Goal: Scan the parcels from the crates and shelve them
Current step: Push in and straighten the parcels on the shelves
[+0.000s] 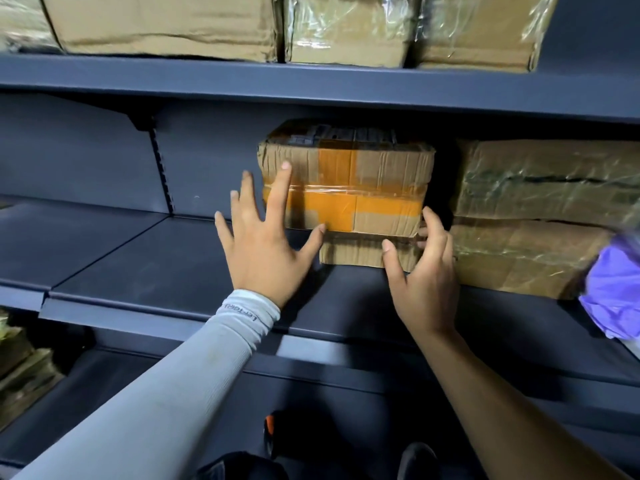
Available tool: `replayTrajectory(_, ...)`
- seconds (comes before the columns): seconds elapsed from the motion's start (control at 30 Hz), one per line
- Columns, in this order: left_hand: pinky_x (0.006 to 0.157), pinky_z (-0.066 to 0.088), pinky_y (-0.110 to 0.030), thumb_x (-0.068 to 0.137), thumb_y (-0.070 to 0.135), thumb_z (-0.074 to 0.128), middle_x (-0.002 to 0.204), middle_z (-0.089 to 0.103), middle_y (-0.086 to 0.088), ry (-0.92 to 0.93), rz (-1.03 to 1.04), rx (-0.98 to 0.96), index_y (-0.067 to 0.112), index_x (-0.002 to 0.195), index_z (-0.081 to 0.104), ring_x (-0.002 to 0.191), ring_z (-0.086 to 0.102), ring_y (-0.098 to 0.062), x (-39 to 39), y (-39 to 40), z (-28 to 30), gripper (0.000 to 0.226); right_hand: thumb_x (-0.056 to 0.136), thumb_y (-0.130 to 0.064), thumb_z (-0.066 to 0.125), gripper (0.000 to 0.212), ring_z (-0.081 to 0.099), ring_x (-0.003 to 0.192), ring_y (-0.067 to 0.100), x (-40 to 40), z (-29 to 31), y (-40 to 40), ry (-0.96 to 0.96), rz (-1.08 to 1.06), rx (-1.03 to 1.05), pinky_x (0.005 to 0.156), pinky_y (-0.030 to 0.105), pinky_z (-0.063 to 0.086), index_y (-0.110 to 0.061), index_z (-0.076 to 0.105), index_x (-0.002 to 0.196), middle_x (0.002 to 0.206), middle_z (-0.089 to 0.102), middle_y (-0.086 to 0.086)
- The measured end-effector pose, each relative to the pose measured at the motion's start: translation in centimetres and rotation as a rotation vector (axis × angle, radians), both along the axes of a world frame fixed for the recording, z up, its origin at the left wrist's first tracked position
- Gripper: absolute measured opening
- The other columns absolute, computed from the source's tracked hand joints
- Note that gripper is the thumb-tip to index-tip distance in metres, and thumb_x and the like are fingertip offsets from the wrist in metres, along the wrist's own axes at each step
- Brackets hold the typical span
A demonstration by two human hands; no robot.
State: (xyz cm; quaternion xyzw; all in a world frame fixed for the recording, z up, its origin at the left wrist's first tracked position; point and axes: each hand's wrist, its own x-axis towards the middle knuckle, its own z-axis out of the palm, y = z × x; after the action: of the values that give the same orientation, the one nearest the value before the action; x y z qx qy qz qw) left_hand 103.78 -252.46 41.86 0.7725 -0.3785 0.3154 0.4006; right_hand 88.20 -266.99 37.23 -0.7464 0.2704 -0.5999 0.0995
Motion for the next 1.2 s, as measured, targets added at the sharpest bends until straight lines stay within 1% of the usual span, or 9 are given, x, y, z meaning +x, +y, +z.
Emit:
replayTrajectory(0.07, 0.117, 0.023, -0.072, 0.086, 0.074, 0.062, 0.172, 0.011, -0.018, -0.077, 0.032, 0.053, 0.045, 0.162, 0.005, 0.154, 0.019, -0.048, 0.1, -0.3, 1.0, 0.099, 0.098, -0.033, 0.069, 0.066, 0.061, 0.115, 0.031, 0.0, 0.0, 0.0, 0.019, -0.011, -0.007, 0.084, 0.041, 0.056, -0.019, 0.038, 0.154, 0.134, 0.058, 0.013)
replayTrajectory(0.17, 0.116, 0.021, -0.075, 0.083, 0.073, 0.064, 0.174, 0.004, -0.012, -0.213, 0.057, 0.143, 0.043, 0.164, 0.006, 0.157, 0.009, -0.045, 0.6, -0.8, 2.6, 0.105, 0.099, -0.026, 0.068, 0.062, 0.058, 0.12, 0.031, 0.1, 0.0, -0.1, 0.067, -0.046, -0.049, 0.09, 0.042, 0.054, -0.012, 0.043, 0.154, 0.138, 0.056, 0.014)
replayTrajectory(0.3, 0.113, 0.016, -0.08, 0.078, 0.072, 0.069, 0.174, 0.009, -0.004, -0.176, -0.015, 0.213, 0.044, 0.164, 0.006, 0.159, 0.003, -0.039, 0.9, -1.8, 4.3, 0.11, 0.097, -0.018, 0.069, 0.062, 0.056, 0.119, 0.03, 0.2, -0.2, -0.2, 0.082, -0.052, -0.072, 0.092, 0.041, 0.053, -0.008, 0.044, 0.153, 0.138, 0.056, 0.017)
replayTrajectory(0.4, 0.111, 0.025, -0.08, 0.075, 0.067, 0.073, 0.169, 0.021, -0.007, -0.124, -0.069, 0.162, 0.039, 0.164, 0.018, 0.157, 0.007, -0.041, 1.1, -2.1, 4.2, 0.108, 0.097, -0.018, 0.068, 0.06, 0.058, 0.118, 0.031, 0.3, -0.1, -0.3, 0.085, -0.029, -0.091, 0.092, 0.041, 0.053, -0.006, 0.045, 0.151, 0.137, 0.057, 0.017)
replayTrajectory(0.57, 0.124, 0.02, -0.06, 0.079, 0.054, 0.078, 0.161, 0.032, -0.021, -0.247, -0.113, 0.068, 0.024, 0.161, 0.034, 0.149, 0.018, -0.053, 1.5, -1.4, 2.6, 0.098, 0.095, -0.027, 0.072, 0.069, 0.059, 0.114, 0.025, 0.0, 0.1, 0.1, 0.021, 0.056, 0.005, 0.089, 0.043, 0.056, -0.01, 0.04, 0.154, 0.129, 0.058, 0.013)
replayTrajectory(0.73, 0.127, 0.022, -0.052, 0.084, 0.038, 0.08, 0.162, 0.034, -0.015, -0.309, -0.185, 0.005, 0.022, 0.158, 0.04, 0.153, 0.016, -0.049, 1.4, -0.1, 1.3, 0.085, 0.088, -0.036, 0.082, 0.096, 0.05, 0.138, 0.025, -0.8, 2.4, 1.2, -0.001, 0.155, -0.015, 0.107, 0.028, 0.046, -0.018, 0.025, 0.163, 0.154, 0.043, 0.014)
replayTrajectory(0.87, 0.125, 0.022, -0.043, 0.085, 0.031, 0.078, 0.159, 0.038, -0.013, -0.293, -0.202, -0.023, 0.022, 0.156, 0.045, 0.154, 0.019, -0.045, 0.6, 0.8, 0.4, 0.078, 0.087, -0.04, 0.082, 0.091, 0.058, 0.121, 0.018, -0.5, 5.3, 1.7, 0.047, 0.117, -0.029, 0.095, 0.027, 0.05, -0.029, 0.03, 0.162, 0.143, 0.05, 0.011)
replayTrajectory(1.0, 0.121, 0.033, -0.059, 0.087, 0.027, 0.076, 0.151, 0.046, -0.017, -0.309, -0.267, 0.003, 0.014, 0.152, 0.051, 0.147, 0.033, -0.044, -0.3, 1.7, -0.6, 0.07, 0.091, -0.02, 0.08, 0.054, 0.063, 0.117, 0.022, -0.5, 5.6, 2.3, 0.047, 0.18, -0.118, 0.101, 0.031, 0.051, -0.018, 0.063, 0.142, 0.131, 0.059, 0.011)
replayTrajectory(1.2, 0.118, 0.012, -0.076, 0.088, 0.05, 0.069, 0.169, 0.028, -0.008, -0.383, -0.028, 0.185, 0.034, 0.162, 0.032, 0.155, 0.022, -0.04, -0.6, 3.8, -1.0, 0.083, 0.09, -0.008, 0.08, 0.048, 0.061, 0.13, 0.025, -1.7, 4.0, 3.8, 0.034, 0.236, -0.145, 0.108, 0.038, 0.051, -0.011, 0.068, 0.137, 0.143, 0.059, 0.015)
